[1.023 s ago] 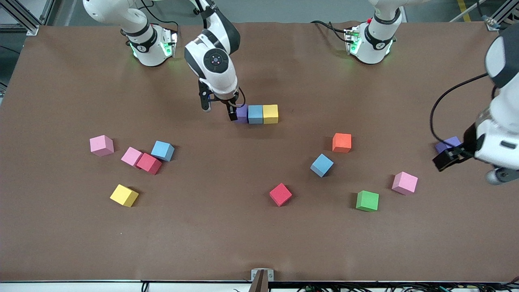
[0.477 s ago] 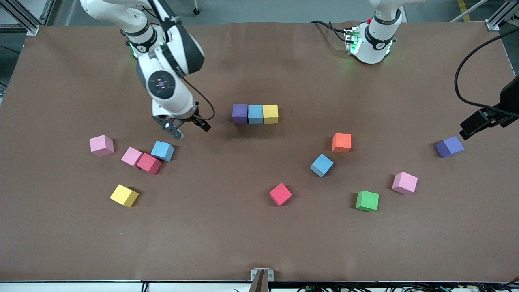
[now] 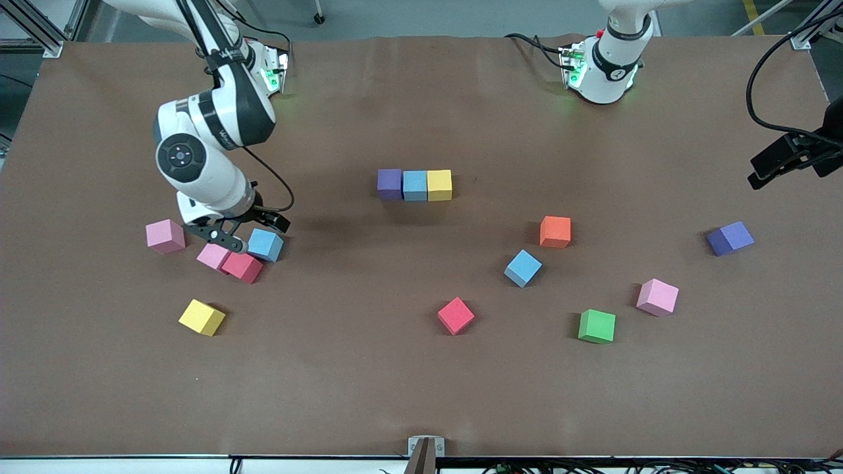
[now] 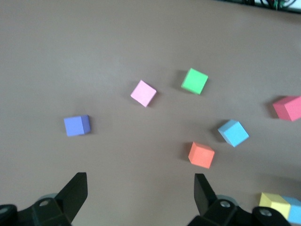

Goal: Arrange 11 blocks into digit 3

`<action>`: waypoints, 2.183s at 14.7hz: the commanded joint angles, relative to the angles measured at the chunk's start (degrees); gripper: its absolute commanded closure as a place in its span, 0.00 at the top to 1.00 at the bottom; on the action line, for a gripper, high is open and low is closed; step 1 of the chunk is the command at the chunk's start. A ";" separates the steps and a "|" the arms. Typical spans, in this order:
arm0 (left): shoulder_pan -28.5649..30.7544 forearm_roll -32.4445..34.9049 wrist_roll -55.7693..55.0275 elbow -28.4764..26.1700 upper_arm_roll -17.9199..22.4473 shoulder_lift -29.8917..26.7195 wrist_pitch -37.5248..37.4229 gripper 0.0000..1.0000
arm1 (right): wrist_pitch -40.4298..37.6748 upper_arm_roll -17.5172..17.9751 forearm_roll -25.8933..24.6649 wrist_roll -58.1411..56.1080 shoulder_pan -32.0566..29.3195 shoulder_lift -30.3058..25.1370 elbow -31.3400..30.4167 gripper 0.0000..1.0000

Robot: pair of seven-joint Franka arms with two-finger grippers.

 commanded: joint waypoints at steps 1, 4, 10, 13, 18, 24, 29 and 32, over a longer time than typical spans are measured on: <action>-9.73 -1.80 1.03 -9.43 9.55 -7.10 1.13 1.00 | 4.13 1.11 -2.91 -10.26 -4.19 1.62 -0.63 1.00; -14.15 -2.06 1.12 -14.36 12.30 -10.27 3.32 1.00 | 9.67 1.28 -2.66 -13.90 -6.57 4.08 -1.33 1.00; -16.45 -1.44 1.12 -14.74 13.19 -9.42 7.90 1.00 | 16.01 1.46 2.69 -13.64 -6.40 9.80 -2.82 0.99; -16.54 -1.62 1.12 -14.20 12.84 -9.14 7.20 1.00 | 17.68 1.55 5.43 -13.64 -6.22 10.42 -4.57 0.99; -16.54 -1.71 1.21 -14.29 12.75 -9.23 6.67 1.00 | 20.84 1.81 5.61 -13.64 -5.78 12.88 -5.81 0.97; -16.54 -1.88 1.12 -14.29 12.75 -9.23 6.67 1.00 | 21.03 2.16 5.69 -13.64 -5.17 13.85 -5.72 0.31; -16.45 -1.97 1.21 -14.38 12.75 -9.32 6.67 1.00 | 15.59 2.60 5.87 -13.20 0.62 12.09 -2.84 0.19; -16.36 -1.97 1.38 -14.90 12.83 -9.40 6.67 1.00 | 10.49 2.60 6.48 -9.18 7.20 12.53 3.92 0.19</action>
